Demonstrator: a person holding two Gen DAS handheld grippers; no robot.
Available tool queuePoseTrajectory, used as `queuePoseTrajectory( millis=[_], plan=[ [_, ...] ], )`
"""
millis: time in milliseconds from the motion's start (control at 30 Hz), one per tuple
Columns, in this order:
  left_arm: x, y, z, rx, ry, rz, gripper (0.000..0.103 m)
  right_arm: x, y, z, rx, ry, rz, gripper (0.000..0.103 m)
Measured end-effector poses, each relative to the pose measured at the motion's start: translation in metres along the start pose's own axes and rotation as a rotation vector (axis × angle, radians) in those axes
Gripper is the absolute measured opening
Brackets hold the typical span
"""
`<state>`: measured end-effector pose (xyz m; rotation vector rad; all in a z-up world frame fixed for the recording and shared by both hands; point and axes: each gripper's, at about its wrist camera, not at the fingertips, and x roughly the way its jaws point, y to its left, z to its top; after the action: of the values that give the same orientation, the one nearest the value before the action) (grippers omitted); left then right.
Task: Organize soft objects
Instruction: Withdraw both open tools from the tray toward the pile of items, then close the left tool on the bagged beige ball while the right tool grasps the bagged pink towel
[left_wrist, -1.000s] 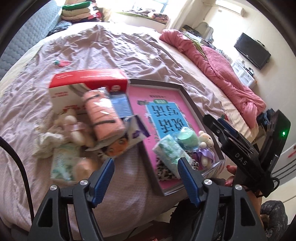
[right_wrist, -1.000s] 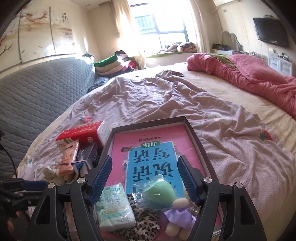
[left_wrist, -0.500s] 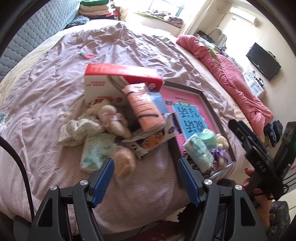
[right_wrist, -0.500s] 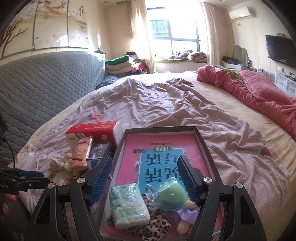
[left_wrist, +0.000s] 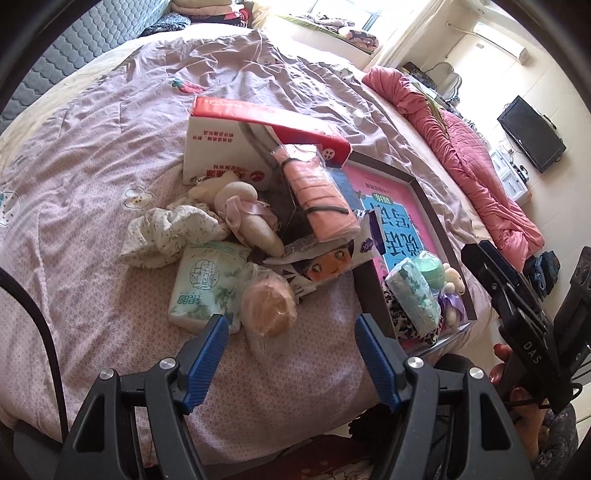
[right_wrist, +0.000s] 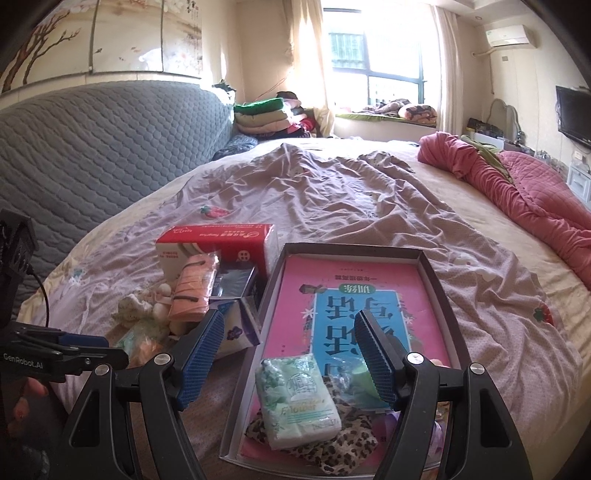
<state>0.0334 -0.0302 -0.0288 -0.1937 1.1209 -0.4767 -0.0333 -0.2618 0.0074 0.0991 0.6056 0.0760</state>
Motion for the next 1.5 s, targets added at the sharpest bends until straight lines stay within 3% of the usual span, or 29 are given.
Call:
queuePoseTrajectory(
  millis=[333, 767, 1500],
  plan=[
    [0.015, -0.006, -0.002, 0.033, 0.000, -0.014, 0.068, 0.010, 0.008, -0.003, -0.019, 0.034, 0.018, 0.075],
    [0.030, -0.005, 0.000, 0.024, 0.005, -0.028, 0.061, 0.030, 0.024, 0.005, -0.045, 0.093, 0.104, 0.075],
    [0.050, 0.006, 0.014, -0.006, 0.011, -0.009, 0.054, 0.109, 0.078, 0.042, -0.177, 0.264, 0.183, 0.075]
  ],
)
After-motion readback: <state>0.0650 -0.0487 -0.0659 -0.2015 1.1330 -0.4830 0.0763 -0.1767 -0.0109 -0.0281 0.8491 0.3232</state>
